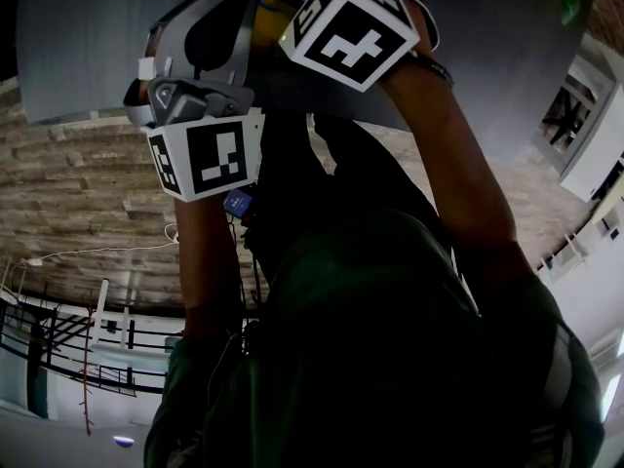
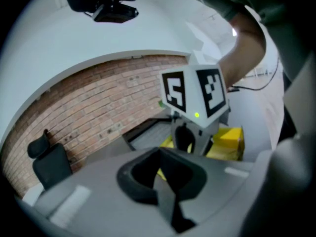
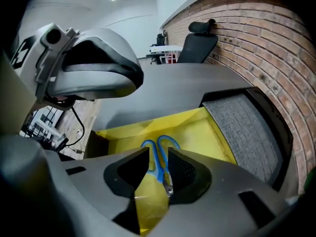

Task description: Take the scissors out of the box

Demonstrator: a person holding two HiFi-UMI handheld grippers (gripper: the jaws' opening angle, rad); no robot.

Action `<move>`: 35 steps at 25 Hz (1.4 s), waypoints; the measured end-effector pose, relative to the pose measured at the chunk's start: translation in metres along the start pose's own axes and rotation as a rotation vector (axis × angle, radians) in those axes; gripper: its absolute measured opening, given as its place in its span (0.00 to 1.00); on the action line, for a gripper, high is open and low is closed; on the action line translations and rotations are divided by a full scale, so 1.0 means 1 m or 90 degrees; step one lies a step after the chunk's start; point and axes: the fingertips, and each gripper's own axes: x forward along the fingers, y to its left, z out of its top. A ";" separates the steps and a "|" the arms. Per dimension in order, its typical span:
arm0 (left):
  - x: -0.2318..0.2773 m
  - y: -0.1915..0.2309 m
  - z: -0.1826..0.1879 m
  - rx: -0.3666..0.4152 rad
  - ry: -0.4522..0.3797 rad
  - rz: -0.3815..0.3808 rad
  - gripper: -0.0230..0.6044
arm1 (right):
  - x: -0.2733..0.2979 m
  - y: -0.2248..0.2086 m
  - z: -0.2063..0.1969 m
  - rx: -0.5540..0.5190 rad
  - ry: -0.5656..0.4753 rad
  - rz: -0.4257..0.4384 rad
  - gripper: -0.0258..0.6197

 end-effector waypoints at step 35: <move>-0.005 0.000 0.045 0.063 -0.001 0.031 0.03 | -0.091 -0.015 0.022 -0.158 -0.154 -0.244 0.17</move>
